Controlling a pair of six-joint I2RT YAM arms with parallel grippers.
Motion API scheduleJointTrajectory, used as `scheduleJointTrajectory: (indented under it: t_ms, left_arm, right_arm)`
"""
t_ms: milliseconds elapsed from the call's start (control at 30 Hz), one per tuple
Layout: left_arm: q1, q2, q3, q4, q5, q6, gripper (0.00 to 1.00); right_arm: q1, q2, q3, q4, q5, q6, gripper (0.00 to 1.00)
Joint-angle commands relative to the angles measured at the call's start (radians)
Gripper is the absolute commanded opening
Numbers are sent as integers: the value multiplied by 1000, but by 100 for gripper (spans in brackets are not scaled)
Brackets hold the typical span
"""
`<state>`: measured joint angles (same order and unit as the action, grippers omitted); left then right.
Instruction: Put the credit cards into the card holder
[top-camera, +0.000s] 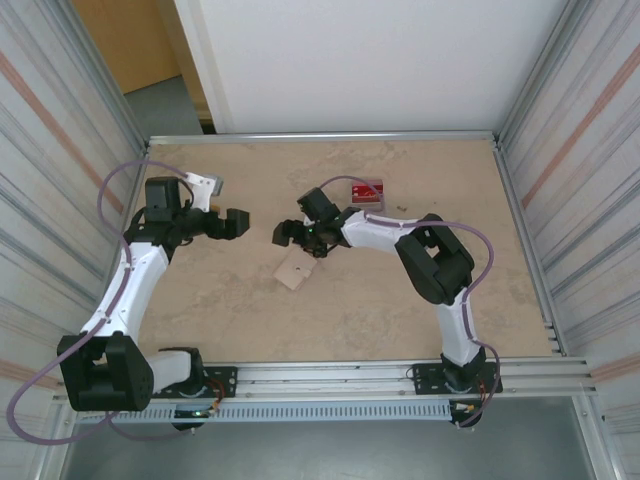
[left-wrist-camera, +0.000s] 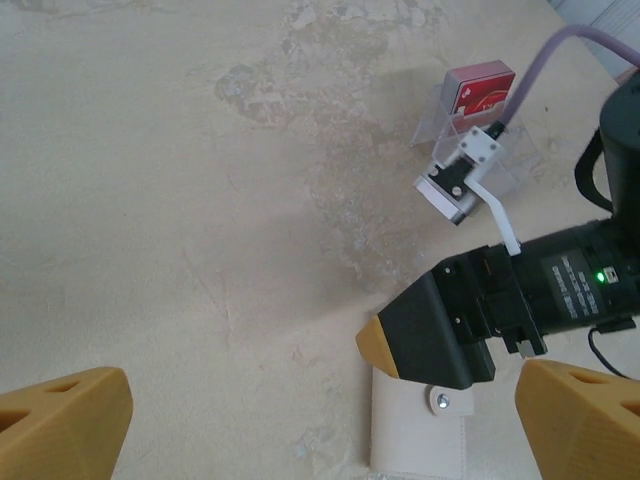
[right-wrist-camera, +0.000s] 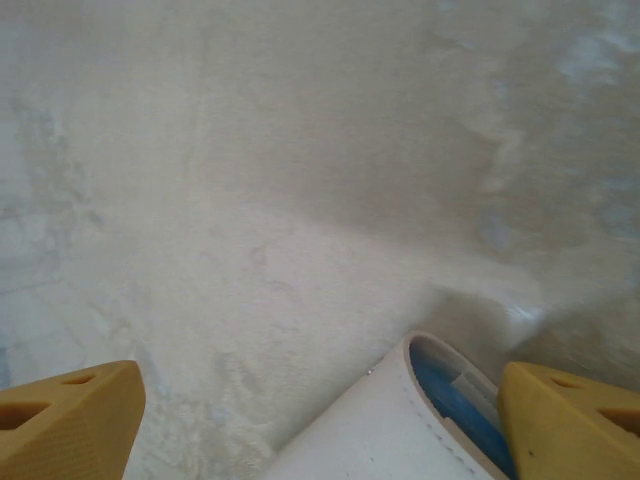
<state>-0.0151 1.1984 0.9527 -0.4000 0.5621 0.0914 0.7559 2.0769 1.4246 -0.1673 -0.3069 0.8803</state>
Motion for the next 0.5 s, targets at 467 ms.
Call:
scheduleJointTrajectory:
  t_ms: [467]
  left_arm:
    - [-160,201,0,-103,134,56,79]
  right_arm:
    - [-113,-791,-383,-281,218,-164,87]
